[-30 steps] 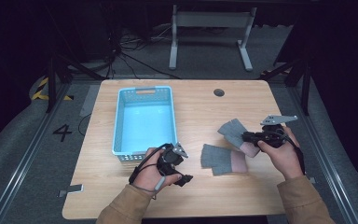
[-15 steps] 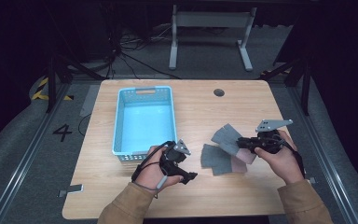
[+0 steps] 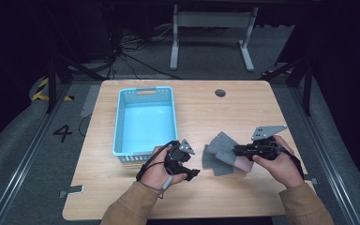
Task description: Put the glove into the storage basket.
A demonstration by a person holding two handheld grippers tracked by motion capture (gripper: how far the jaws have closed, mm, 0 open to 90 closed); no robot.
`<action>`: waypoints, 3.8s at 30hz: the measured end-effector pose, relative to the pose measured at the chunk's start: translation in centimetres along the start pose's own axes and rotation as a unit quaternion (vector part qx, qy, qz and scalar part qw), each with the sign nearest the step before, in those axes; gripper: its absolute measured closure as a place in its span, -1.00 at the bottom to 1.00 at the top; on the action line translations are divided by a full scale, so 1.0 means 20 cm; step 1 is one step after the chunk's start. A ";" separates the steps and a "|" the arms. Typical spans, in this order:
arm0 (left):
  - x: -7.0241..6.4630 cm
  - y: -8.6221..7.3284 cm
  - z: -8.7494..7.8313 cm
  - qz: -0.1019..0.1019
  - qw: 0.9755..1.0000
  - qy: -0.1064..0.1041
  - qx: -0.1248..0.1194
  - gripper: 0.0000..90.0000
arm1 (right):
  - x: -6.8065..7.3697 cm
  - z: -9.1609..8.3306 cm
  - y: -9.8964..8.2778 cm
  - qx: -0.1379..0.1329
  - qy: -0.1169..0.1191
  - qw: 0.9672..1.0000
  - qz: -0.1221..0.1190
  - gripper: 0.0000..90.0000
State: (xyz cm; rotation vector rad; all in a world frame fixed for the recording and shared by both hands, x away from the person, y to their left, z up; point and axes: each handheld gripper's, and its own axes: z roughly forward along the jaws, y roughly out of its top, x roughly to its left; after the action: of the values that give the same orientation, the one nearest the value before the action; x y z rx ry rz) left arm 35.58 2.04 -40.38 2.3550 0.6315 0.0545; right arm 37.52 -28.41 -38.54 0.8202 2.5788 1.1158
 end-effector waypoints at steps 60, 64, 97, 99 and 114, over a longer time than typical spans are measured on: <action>0.02 0.06 0.21 -0.011 1.000 0.002 0.014 0.67 | -0.10 -0.13 -0.25 0.137 -0.054 0.988 0.042 0.48; 0.02 0.06 0.22 -0.012 1.000 0.005 0.014 0.65 | -0.10 -0.11 -0.26 0.146 -0.044 0.988 0.039 0.48; 0.05 0.11 0.36 -0.032 0.999 0.023 0.036 0.94 | -0.04 0.00 -0.23 0.154 -0.029 0.988 0.002 0.75; 0.05 0.11 0.35 -0.031 0.999 0.023 0.037 0.95 | -0.04 0.00 -0.23 0.152 -0.029 0.988 0.004 0.82; -0.02 0.13 0.22 -0.017 1.000 0.024 0.009 0.97 | -0.04 -0.11 -0.16 0.105 -0.046 0.993 0.016 0.91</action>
State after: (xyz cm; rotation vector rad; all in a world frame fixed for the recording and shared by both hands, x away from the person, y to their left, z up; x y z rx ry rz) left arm 37.24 -2.58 -41.96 2.3661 0.6970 0.0910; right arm 35.88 -31.98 -39.42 0.9392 2.6451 0.8021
